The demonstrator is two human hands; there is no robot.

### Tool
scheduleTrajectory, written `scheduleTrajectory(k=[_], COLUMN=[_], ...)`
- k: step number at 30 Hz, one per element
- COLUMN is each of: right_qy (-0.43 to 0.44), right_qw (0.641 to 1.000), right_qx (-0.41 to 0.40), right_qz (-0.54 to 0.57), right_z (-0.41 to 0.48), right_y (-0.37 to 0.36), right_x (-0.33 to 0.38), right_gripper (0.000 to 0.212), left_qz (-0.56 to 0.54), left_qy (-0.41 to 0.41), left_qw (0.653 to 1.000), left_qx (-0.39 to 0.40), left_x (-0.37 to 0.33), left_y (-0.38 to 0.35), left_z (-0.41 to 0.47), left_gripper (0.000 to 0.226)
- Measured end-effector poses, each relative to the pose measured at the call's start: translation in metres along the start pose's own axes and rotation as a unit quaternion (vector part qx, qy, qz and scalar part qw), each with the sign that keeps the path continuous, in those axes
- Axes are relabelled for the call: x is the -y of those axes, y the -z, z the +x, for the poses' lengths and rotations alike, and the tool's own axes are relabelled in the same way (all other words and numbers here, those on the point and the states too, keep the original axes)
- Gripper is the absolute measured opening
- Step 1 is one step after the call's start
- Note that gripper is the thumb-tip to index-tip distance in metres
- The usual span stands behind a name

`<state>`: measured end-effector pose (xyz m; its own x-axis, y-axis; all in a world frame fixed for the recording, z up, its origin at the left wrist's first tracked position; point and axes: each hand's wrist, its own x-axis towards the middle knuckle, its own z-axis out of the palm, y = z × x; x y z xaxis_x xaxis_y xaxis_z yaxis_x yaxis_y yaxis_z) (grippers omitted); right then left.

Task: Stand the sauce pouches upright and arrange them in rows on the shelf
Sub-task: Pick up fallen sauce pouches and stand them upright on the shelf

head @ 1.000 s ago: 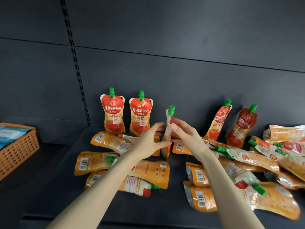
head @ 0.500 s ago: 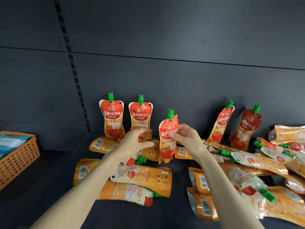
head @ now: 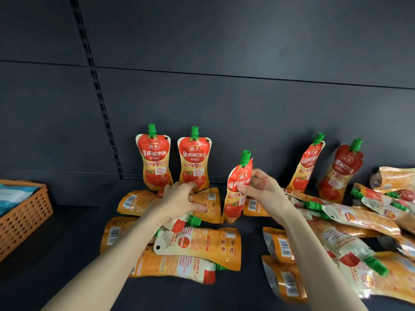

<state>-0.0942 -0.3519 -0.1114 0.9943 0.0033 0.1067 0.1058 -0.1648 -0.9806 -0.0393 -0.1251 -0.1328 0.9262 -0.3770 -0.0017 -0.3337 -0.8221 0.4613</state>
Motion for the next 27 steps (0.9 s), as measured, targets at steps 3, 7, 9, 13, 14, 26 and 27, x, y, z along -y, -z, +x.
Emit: scheduleTrajectory(k=[3,7,9,13,14,26,27], right_qy=[0.000,0.001,-0.003,0.001,0.004,0.036,0.039], right_qw=[1.000,0.998,0.997,0.996,0.996,0.998,0.997], right_qx=[-0.003,-0.020,-0.030,-0.039,-0.041,-0.032,-0.048], right_qz=[0.024,0.060,0.065,0.081,0.081,-0.035,-0.034], right_z=[0.001,0.005,0.007,0.008,0.007,0.005,0.008], right_y=[0.000,0.000,-0.002,-0.008,-0.011,-0.029,-0.029], right_x=[-0.001,-0.001,-0.001,0.001,0.002,0.004,0.004], right_gripper=[0.024,0.025,0.028,0.034,0.034,0.037,0.036], left_qz=[-0.049,-0.209,-0.295,-0.371,-0.370,-0.248,-0.241], left_qy=[-0.008,-0.053,-0.064,-0.083,-0.092,-0.076,-0.070], left_qw=[0.997,0.972,0.945,0.899,0.894,0.920,0.925], left_qx=[-0.054,-0.092,-0.122,-0.218,-0.237,-0.292,-0.285], left_x=[0.006,0.000,-0.008,-0.016,-0.016,0.008,0.010], left_y=[0.001,0.015,0.024,0.037,0.039,0.036,0.035], left_z=[-0.003,-0.017,-0.025,-0.039,-0.042,-0.070,-0.071], left_gripper=[0.042,0.030,0.032,0.053,0.058,0.039,0.036])
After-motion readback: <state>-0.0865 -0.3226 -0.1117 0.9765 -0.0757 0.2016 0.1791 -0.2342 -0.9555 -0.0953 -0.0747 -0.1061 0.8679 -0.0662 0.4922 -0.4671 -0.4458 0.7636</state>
